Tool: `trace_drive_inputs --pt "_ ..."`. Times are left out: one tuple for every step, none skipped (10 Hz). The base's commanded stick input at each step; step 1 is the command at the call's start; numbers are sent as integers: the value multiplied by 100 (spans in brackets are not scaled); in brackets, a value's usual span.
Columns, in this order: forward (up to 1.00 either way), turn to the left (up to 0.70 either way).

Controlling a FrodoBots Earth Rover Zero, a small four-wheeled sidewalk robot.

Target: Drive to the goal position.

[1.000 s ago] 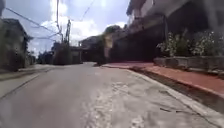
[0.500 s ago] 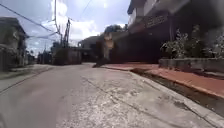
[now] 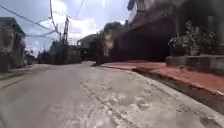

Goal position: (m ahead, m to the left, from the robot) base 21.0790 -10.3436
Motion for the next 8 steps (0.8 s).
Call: trace_drive_inputs --pt "100 22" --pt "100 22" --pt "100 22" --pt "100 23" --pt "100 23" --pt "100 23" --pt "100 17" --pt "100 15"
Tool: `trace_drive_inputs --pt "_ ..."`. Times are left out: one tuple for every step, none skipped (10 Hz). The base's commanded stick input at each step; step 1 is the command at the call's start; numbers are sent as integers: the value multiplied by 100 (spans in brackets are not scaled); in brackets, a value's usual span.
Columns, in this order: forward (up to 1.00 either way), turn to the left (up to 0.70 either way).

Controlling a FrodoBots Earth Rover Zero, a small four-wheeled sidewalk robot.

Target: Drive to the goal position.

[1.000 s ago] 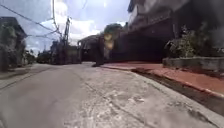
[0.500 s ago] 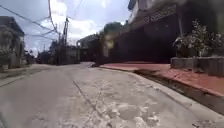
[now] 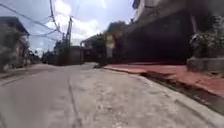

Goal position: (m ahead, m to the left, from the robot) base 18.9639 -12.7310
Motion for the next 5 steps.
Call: trace_drive_inputs --pt "100 13" --pt "100 18" --pt "100 18" --pt "100 15" --pt "100 11"
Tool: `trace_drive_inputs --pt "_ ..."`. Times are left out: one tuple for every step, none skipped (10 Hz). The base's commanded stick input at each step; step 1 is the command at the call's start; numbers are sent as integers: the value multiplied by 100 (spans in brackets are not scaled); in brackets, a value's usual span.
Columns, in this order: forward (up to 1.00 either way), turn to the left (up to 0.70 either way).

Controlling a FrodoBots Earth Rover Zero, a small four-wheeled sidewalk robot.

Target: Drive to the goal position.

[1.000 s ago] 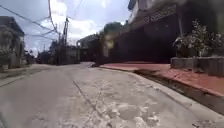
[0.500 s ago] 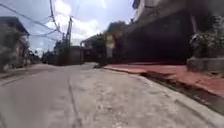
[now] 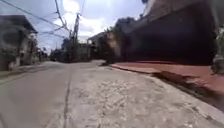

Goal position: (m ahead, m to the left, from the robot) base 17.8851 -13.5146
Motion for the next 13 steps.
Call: trace_drive_inputs --pt "100 7" --pt "100 5" --pt "100 4" --pt "100 3" --pt "100 3" --pt "100 1" --pt "100 0" --pt "100 0" --pt "100 0" --pt "100 0" --pt "100 0" --pt "100 0" --pt "100 0"
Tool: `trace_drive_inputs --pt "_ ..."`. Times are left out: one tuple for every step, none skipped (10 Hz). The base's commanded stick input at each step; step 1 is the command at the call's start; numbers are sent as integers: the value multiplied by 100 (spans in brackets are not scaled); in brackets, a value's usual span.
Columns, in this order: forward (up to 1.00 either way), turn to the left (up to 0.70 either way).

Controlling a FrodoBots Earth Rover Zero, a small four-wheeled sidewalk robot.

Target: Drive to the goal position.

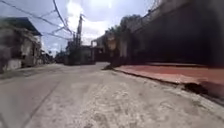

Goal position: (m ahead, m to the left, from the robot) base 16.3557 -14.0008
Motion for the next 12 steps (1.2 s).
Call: trace_drive_inputs --pt "100 1" --pt "100 5" --pt "100 9" --pt "100 15" --pt "100 20" --pt "100 20" --pt "100 20" --pt "100 20" --pt "100 20" --pt "100 20" --pt "100 20" --pt "100 20"
